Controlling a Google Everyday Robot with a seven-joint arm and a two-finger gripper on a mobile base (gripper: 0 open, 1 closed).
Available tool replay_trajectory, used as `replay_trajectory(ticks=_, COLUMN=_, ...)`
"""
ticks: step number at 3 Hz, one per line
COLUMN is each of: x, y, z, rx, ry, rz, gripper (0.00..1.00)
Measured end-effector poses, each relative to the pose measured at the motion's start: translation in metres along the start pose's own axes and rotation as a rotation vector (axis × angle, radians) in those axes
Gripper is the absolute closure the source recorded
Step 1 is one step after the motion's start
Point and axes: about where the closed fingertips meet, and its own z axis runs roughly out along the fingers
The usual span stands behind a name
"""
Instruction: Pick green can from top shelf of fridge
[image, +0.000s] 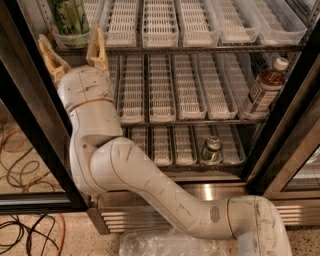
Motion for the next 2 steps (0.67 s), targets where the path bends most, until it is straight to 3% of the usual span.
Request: replay_trajectory(ticks=2, x=0.01, y=-0.003, z=0.026, rx=-0.008, ry=-0.001, rz=0.007, gripper=0.31)
